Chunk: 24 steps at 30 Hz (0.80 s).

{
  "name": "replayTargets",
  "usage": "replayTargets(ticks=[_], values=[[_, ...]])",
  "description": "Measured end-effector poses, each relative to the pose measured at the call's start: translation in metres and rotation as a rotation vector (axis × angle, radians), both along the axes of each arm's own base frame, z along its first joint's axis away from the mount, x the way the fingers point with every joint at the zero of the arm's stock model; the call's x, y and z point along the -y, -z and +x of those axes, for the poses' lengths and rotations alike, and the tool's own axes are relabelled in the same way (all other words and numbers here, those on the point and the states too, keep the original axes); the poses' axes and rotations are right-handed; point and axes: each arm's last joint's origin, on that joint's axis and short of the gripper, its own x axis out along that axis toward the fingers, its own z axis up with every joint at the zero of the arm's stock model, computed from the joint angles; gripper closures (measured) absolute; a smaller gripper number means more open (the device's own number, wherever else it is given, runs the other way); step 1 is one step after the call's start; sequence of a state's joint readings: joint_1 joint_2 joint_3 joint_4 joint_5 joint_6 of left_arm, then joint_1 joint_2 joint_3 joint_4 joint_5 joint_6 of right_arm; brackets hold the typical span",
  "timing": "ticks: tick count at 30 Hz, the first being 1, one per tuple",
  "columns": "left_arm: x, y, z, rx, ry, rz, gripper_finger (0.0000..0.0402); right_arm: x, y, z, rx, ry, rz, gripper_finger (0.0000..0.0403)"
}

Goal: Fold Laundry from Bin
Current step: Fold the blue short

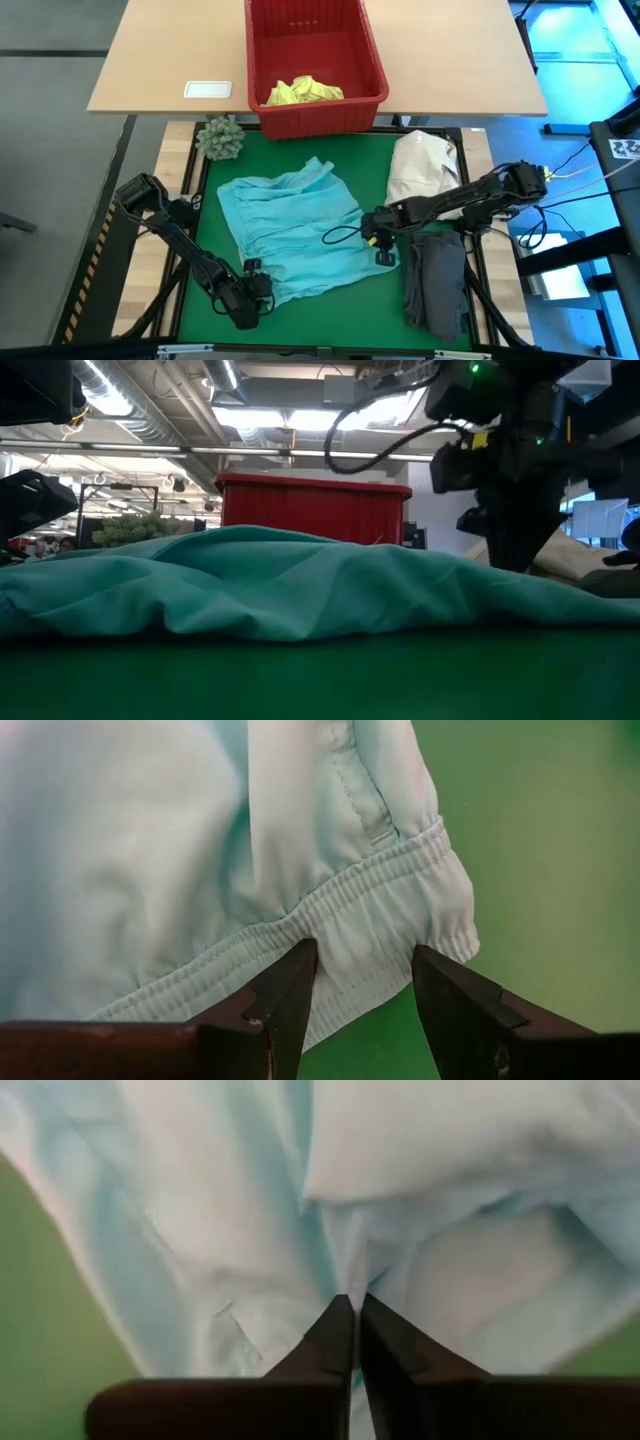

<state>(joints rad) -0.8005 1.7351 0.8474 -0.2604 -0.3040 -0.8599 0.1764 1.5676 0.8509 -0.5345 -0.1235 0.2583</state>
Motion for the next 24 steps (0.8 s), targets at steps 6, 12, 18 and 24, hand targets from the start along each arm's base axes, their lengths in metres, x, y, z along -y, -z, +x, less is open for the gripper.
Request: replayTargets(ticks=[6,12,18,24], values=[[0.0,0.0,0.0,-0.004,0.001,-0.005,0.0235,0.002,-0.02,-0.014,-0.004,0.047,0.015,0.0395],[0.001,0.0,-0.001,-0.018,0.012,-0.02,0.0235,-0.004,-0.027,-0.027,-0.093,0.052,0.134,0.0399],[0.002,0.0,-0.002,-0.021,0.018,-0.024,0.0235,-0.029,-0.029,-0.033,-0.137,-0.088,0.286,0.04],[0.004,0.0,-0.002,-0.043,0.039,-0.067,0.0235,-0.041,-0.03,-0.035,-0.144,-0.091,0.332,0.04]])
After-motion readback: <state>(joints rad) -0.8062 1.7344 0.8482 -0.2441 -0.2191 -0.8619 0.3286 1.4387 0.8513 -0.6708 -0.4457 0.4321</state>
